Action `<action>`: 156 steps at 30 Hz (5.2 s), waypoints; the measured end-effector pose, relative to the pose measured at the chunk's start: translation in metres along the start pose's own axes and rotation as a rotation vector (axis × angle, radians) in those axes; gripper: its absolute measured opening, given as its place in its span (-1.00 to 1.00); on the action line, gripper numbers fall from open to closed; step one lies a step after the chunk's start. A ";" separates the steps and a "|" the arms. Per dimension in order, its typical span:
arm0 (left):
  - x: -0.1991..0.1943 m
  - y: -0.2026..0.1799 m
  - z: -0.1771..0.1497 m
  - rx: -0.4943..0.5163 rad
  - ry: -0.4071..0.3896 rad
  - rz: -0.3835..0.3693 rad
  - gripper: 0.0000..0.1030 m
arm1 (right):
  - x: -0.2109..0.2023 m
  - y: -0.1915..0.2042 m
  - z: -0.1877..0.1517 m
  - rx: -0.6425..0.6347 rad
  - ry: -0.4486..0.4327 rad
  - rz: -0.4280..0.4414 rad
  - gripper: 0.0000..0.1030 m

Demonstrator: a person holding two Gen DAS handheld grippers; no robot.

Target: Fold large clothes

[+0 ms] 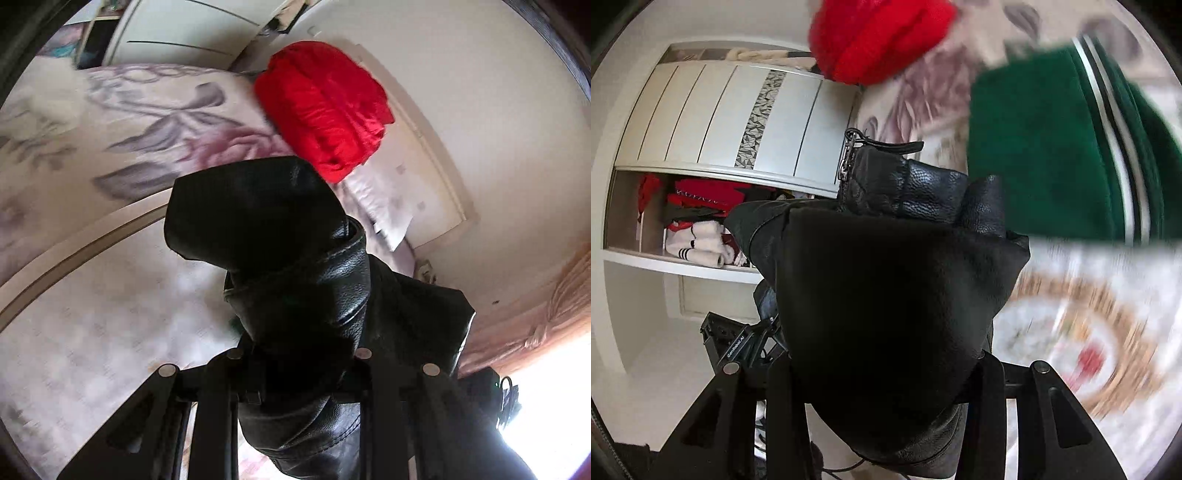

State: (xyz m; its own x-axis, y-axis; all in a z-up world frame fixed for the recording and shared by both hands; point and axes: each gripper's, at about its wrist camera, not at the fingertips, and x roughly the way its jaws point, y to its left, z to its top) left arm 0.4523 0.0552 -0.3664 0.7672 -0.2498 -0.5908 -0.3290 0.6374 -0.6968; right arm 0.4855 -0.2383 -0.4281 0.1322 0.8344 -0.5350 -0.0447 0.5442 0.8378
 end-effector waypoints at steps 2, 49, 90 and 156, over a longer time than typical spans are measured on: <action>0.032 -0.015 0.011 0.005 -0.008 -0.008 -0.62 | -0.007 -0.006 0.054 -0.034 0.011 -0.003 -0.09; -0.029 -0.153 -0.075 0.842 0.138 0.377 0.91 | -0.071 0.110 -0.096 -0.084 -0.413 -1.301 0.92; -0.372 -0.230 -0.106 0.878 -0.047 0.229 0.91 | -0.253 0.463 -0.403 -0.224 -0.740 -1.228 1.00; -0.400 -0.237 -0.107 0.865 -0.071 0.258 1.00 | -0.256 0.474 -0.416 -0.272 -0.718 -1.151 1.00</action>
State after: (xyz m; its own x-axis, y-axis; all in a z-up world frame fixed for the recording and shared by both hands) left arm 0.1644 -0.0735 -0.0083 0.7687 0.0039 -0.6396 0.0111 0.9998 0.0194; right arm 0.0190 -0.1578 0.0607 0.6982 -0.2737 -0.6615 0.2578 0.9582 -0.1244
